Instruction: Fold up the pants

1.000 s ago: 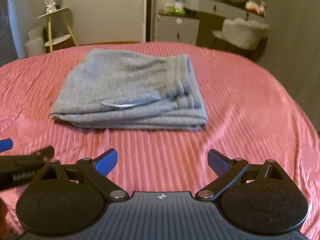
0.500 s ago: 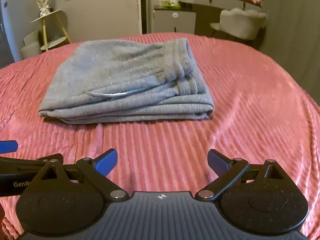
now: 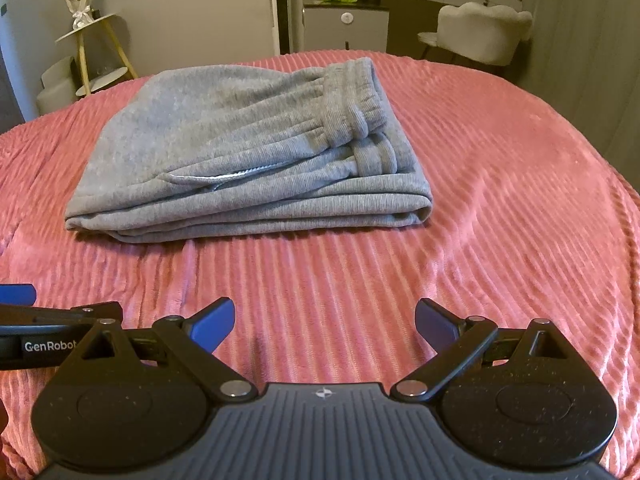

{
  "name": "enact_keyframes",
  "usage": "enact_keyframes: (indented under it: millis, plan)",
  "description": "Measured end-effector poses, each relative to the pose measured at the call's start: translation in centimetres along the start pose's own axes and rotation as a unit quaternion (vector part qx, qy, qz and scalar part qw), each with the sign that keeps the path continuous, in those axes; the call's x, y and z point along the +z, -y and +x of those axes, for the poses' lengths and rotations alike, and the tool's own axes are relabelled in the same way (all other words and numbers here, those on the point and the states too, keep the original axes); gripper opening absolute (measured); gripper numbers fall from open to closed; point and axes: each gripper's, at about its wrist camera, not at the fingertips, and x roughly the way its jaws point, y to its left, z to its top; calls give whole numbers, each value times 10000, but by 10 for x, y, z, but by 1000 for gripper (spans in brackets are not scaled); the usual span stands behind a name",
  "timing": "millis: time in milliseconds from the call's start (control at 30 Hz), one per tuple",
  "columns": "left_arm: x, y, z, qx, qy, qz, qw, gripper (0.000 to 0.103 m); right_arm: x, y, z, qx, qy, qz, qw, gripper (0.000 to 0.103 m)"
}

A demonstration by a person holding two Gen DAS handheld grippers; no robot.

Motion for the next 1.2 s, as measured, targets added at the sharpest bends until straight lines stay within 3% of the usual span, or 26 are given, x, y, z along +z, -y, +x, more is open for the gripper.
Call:
enact_keyframes:
  millis: [1200]
  plan:
    - [-3, 4, 3, -32, -121, 147, 9998, 101, -1, 0, -3, 36, 49, -20, 10000, 97]
